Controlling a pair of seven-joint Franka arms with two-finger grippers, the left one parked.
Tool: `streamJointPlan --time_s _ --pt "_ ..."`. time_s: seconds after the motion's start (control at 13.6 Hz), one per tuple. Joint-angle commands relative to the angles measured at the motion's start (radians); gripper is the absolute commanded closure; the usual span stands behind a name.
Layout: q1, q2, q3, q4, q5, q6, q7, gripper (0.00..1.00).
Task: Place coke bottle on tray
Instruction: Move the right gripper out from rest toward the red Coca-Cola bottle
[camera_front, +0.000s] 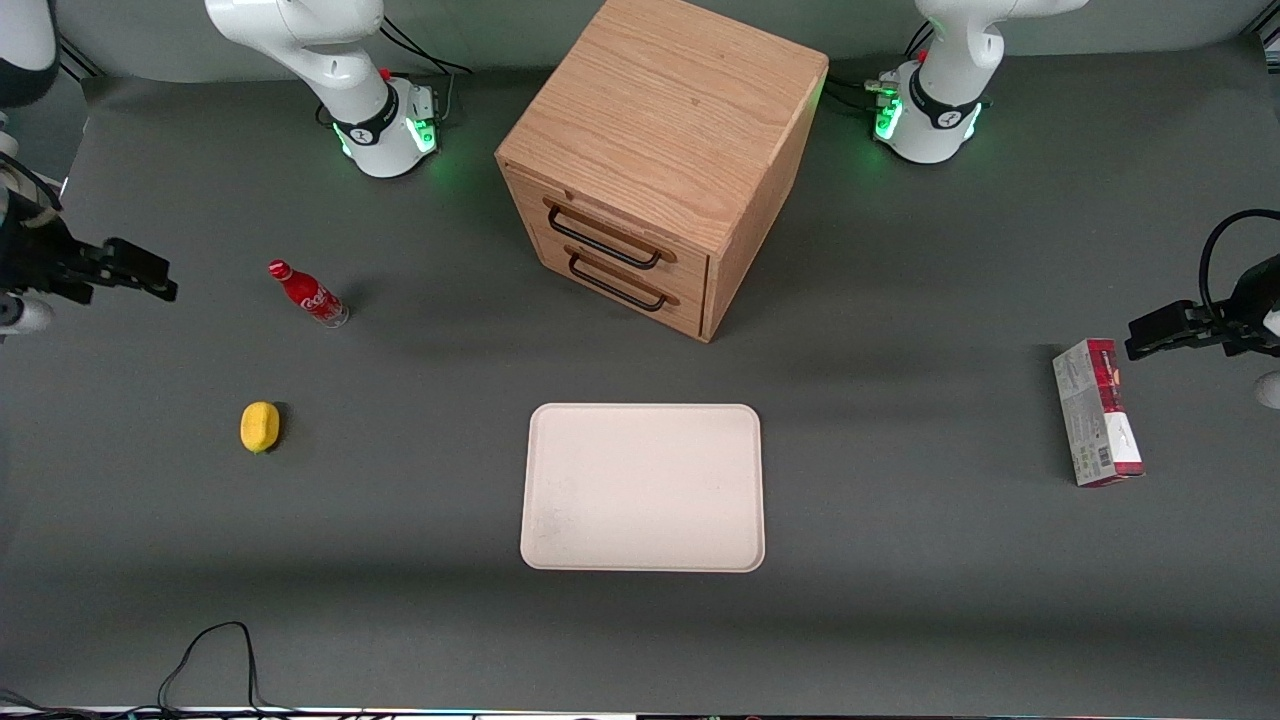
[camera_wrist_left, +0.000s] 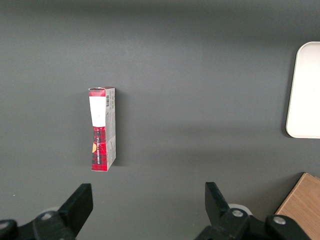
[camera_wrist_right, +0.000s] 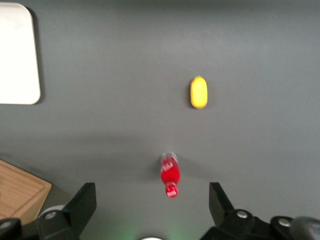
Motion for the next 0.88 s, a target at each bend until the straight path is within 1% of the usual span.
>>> streamJointPlan --time_s 0.0,0.22,0.37,0.44,0.59,0.81 --pt "-0.001 -0.231 -0.041 -0.264 -0.016 0.063 -0.041 0.00" --pt "0.001 -0.394 -0.041 -0.445 -0.019 0.080 -0.059 0.00" --pt "0.007 -0.509 -0.038 -0.569 -0.050 0.109 -0.061 0.00" --pt "0.016 -0.538 -0.040 -0.600 -0.059 0.115 -0.065 0.00" --pt "0.016 -0.543 -0.064 -0.607 -0.071 0.117 -0.142 0.00" --pt "0.016 -0.537 -0.072 -0.619 -0.071 0.127 -0.143 0.00"
